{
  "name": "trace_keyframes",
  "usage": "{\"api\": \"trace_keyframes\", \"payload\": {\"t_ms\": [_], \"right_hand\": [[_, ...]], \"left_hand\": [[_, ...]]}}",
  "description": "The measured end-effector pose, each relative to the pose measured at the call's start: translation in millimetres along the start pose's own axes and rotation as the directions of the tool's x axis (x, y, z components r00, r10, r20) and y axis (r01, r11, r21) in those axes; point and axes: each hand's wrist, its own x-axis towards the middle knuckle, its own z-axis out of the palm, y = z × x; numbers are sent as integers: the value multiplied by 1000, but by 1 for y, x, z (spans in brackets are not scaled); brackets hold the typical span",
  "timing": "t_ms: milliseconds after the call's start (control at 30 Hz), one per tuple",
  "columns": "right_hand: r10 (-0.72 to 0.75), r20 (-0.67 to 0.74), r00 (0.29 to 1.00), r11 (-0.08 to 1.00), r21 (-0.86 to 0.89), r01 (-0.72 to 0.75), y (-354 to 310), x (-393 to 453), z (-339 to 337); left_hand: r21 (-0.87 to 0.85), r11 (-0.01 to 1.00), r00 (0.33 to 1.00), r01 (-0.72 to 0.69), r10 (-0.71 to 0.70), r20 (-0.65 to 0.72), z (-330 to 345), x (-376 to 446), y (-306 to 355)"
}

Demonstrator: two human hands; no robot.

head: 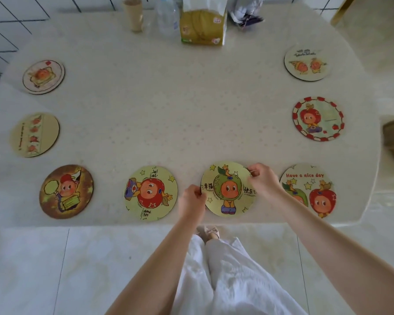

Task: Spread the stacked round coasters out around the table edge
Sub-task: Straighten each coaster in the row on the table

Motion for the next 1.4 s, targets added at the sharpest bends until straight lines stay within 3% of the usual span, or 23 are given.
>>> {"api": "trace_keyframes", "payload": {"t_ms": [133,300,500,733,867,1000,1133,1233,1400], "right_hand": [[-66,10,998,995,-71,66,7,0,0],[-147,-86,985,985,-99,138,6,1,-11],[-220,42,975,975,6,220,-33,-9,10],[-113,196,974,990,109,93,-73,-35,76],[2,234,972,982,181,-45,-84,-50,114],[142,132,981,943,284,-175,-86,-69,142],[286,62,956,872,396,-286,-87,-96,165],[401,69,913,747,552,-370,-94,-116,184],[522,59,851,624,653,-429,-102,-135,206]], "left_hand": [[17,1000,1000,-12,12,-29,2,-4,-8],[122,989,995,-79,85,-46,-5,2,-8],[199,977,982,-71,103,-156,-45,17,-10],[259,956,959,-135,192,-210,-114,46,-19],[420,868,934,-264,338,-112,-147,70,-26],[539,762,919,-359,390,62,-170,87,-33],[561,676,873,-478,433,222,-184,94,-38],[545,630,831,-553,459,313,-190,96,-39],[522,606,800,-600,467,378,-195,98,-37]]}}
